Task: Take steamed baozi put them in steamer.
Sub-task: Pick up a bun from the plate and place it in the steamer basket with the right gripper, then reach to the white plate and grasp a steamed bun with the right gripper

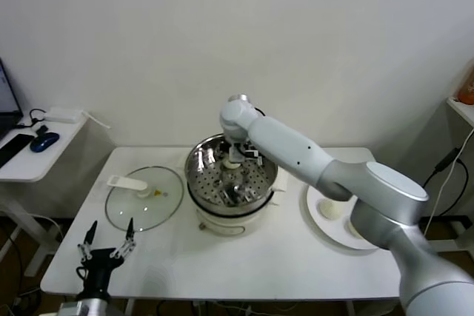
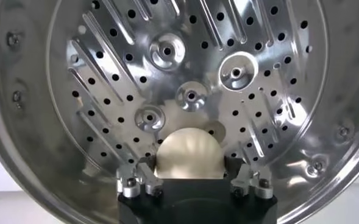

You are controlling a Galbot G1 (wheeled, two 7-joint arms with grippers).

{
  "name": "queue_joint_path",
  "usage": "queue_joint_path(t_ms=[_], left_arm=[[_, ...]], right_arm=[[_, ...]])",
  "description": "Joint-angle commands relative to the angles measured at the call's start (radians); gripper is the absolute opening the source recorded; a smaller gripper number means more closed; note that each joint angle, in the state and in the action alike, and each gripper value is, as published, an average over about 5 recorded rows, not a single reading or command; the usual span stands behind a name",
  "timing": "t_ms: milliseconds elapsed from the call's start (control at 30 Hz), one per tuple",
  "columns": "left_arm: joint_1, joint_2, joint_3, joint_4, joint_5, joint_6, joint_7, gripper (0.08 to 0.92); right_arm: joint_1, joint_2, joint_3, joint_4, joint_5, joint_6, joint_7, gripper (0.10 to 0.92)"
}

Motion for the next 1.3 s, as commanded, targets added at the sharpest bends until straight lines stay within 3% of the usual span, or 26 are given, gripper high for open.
queue_joint_path(t_ms=[33, 200, 533, 667, 867, 1133, 1300], left_arm=[[0.001, 0.002, 0.0, 0.0, -0.001, 0.0, 0.0, 0.823], [0.006, -0.001, 0.001, -0.004, -0.001, -0.001, 0.0, 0.823], [0.026, -0.012, 0.007, -0.007, 0.001, -0.005, 0.006, 0.823], [0.025, -0.008, 0.007, -0.008, 0.001, -0.003, 0.006, 0.823], [0.025, -0.003, 0.006, -0.02, -0.006, 0.003, 0.006, 0.823], [0.026, -0.006, 0.018, -0.03, 0.001, 0.006, 0.006, 0.823], [0.03, -0.006, 0.018, -0.042, -0.001, 0.009, 0.006, 0.823]], right_arm=[[-0.006, 0.005, 0.013, -0.007, -0.018, 0.017, 0.006, 0.82], [0.035, -0.019, 0.004, 0.027, 0.067, 0.024, -0.028, 0.823], [0.276, -0.268, -0.172, 0.261, 0.501, -0.031, -0.15, 0.823], [0.388, -0.434, -0.293, 0.335, 0.759, -0.189, -0.166, 0.823], [0.504, -0.656, -0.502, 0.386, 1.18, -0.559, -0.136, 0.823], [0.392, -0.839, -0.505, 0.33, 1.323, -0.76, -0.14, 0.823], [0.256, -0.879, -0.428, 0.286, 1.321, -0.817, -0.136, 0.823]])
